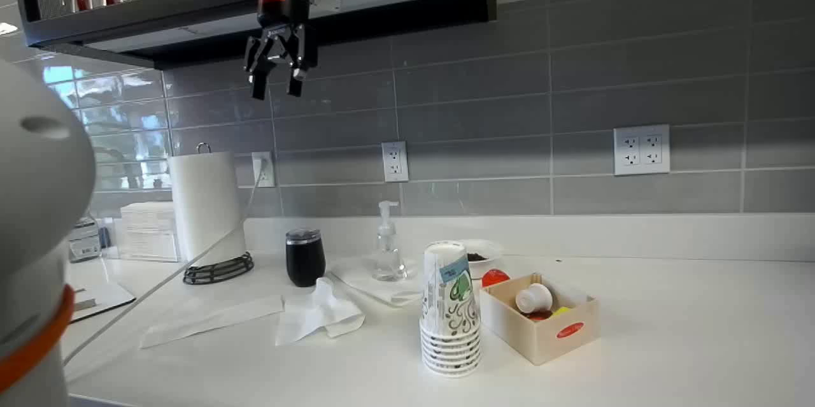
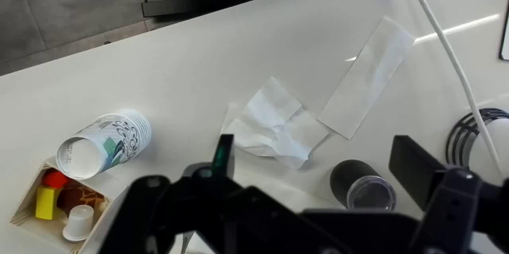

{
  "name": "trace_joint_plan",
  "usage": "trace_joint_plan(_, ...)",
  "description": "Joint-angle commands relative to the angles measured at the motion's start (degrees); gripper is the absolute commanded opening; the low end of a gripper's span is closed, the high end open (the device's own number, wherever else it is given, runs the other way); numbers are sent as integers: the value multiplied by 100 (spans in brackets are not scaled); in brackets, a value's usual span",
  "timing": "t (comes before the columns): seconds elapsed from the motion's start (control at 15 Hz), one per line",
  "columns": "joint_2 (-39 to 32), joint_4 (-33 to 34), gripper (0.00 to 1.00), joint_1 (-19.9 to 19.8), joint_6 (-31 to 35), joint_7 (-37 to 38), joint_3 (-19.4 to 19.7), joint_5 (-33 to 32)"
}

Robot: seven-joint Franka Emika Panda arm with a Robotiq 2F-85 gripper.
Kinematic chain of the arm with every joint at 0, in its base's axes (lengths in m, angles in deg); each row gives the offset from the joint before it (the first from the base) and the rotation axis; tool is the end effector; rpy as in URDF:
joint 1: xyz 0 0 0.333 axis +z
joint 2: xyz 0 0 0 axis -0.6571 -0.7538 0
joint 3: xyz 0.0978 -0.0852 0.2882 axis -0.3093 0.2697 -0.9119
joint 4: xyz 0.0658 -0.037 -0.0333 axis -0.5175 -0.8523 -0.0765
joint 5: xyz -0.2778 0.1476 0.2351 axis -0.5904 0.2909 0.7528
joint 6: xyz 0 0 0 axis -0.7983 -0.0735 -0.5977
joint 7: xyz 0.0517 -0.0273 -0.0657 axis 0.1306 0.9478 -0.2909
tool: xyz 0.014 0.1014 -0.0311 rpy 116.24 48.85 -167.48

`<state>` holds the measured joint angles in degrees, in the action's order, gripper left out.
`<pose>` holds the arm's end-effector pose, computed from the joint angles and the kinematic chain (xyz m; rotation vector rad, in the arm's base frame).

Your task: Lay the white napkin out on the counter.

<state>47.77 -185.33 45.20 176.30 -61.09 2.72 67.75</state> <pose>0.3963 0.1121 0.5696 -3.0631 0.1291 0.2899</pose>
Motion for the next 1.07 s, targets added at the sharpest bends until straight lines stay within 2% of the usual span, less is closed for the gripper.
trace_joint_plan(0.0,-4,10,100,-15,-10,-4,-11,2)
trace_joint_plan(0.33,-3,10,100,-15,-9,-4,-11,2)
trace_joint_plan(0.53,0,-215,100,3,155,158,-148,-115)
trace_joint_plan(0.8,192,-702,100,65,543,566,-391,7)
trace_joint_plan(1.0,293,-1142,100,65,1068,1077,-533,200)
